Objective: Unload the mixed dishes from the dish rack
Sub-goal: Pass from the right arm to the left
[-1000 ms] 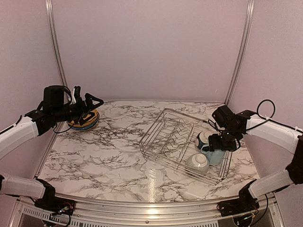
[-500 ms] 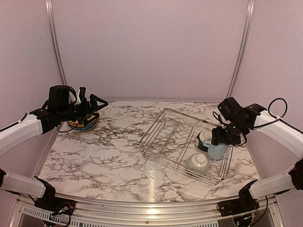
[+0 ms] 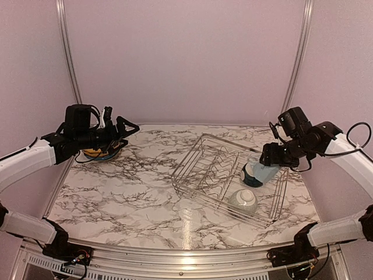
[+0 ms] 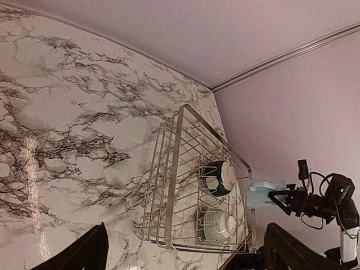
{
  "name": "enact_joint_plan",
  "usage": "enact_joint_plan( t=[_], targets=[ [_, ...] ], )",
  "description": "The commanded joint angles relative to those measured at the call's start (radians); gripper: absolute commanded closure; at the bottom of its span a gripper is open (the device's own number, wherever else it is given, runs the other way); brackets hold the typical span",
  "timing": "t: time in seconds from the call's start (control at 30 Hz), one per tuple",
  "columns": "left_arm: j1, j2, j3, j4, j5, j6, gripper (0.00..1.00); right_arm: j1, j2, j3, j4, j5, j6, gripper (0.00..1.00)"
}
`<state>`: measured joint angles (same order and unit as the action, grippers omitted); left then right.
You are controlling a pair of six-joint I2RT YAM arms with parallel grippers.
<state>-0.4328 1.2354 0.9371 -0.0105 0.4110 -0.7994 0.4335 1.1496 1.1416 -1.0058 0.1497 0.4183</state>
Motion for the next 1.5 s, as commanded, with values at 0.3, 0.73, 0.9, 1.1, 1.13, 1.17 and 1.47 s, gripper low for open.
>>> enact_joint_plan(
  t=[0.3, 0.73, 0.9, 1.1, 1.13, 1.17, 1.47],
  targets=[
    [-0.085, 0.031, 0.038, 0.111, 0.057, 0.004, 0.01, -0.013, -0.044, 0.052, 0.508, -0.468, 0.122, 1.0],
    [-0.323, 0.141, 0.039, 0.514, 0.115, -0.092, 0.08, 0.0, -0.025, -0.234, 1.16, -0.829, 0.492, 1.0],
    [-0.39, 0.226, 0.059, 0.568, 0.052, -0.119, 0.11, 0.028, -0.014, -0.264, 1.242, -0.842, 0.539, 1.0],
    [-0.419, 0.336, 0.096, 0.718, 0.091, -0.201, 0.16, 0.077, 0.03, -0.256, 1.272, -0.844, 0.546, 1.0],
    [-0.423, 0.35, 0.106, 0.73, 0.095, -0.208, 0.18, 0.085, 0.035, -0.256, 1.278, -0.842, 0.549, 1.0],
    [-0.427, 0.362, 0.118, 0.737, 0.1, -0.21, 0.2, 0.092, 0.038, -0.258, 1.286, -0.84, 0.552, 1.0],
    [-0.457, 0.419, 0.138, 0.817, 0.12, -0.258, 0.51, 0.109, 0.06, -0.263, 1.318, -0.84, 0.561, 1.0]
  ],
)
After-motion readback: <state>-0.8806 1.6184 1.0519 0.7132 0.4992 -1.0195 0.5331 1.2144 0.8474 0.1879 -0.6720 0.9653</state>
